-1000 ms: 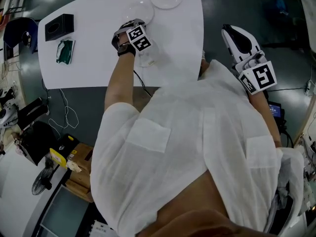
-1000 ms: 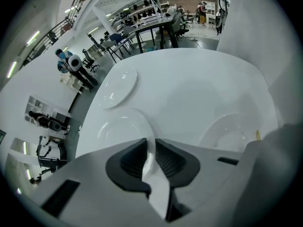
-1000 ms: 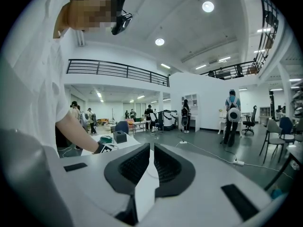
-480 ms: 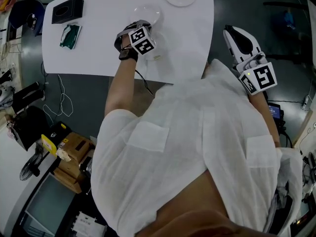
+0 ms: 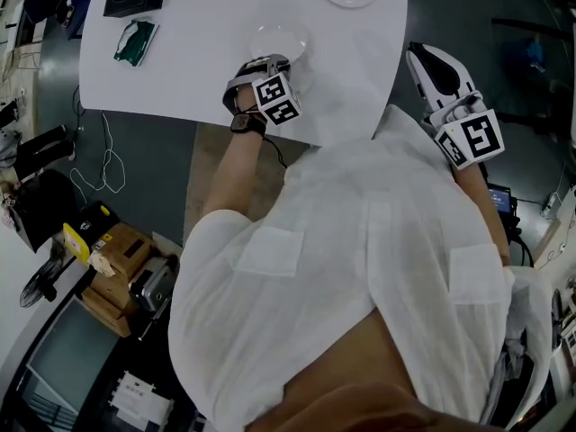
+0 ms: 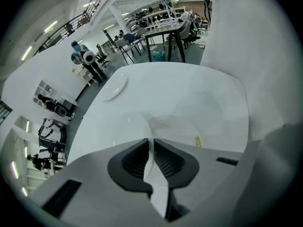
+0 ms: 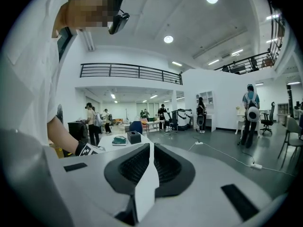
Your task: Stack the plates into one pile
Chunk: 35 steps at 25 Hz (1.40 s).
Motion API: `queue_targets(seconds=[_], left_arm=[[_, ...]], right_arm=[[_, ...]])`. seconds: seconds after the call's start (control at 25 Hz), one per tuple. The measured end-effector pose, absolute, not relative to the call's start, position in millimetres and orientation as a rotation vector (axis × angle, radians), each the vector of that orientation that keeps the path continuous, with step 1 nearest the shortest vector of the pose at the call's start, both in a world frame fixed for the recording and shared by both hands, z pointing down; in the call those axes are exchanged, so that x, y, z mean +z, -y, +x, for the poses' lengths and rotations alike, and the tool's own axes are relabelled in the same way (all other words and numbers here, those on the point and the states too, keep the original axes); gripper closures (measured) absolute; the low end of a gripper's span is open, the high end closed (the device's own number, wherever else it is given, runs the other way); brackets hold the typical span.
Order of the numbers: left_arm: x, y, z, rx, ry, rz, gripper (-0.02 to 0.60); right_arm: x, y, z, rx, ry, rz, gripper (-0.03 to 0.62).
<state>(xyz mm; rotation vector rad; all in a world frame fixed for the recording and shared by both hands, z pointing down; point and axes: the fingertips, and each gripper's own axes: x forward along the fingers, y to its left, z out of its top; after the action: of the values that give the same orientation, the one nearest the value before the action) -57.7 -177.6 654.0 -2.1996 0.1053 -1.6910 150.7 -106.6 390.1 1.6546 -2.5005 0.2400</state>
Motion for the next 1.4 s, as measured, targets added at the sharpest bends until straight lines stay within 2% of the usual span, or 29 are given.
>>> queue_targets(seconds=[1.0, 1.24, 1.4], left_arm=[[683, 94, -92, -1.800, -0.054, -2.368, 0.519], [682, 93, -91, -1.789, -0.065, -2.433, 0.484], [667, 94, -84, -1.757, -0.044, -2.474, 0.482]], right_arm=[[393, 110, 122, 0.259, 2.538, 1.610, 0.562], [395, 108, 124, 0.262, 2.530, 1.615, 0.562], [395, 107, 126, 0.261, 2.527, 1.622, 0.562]])
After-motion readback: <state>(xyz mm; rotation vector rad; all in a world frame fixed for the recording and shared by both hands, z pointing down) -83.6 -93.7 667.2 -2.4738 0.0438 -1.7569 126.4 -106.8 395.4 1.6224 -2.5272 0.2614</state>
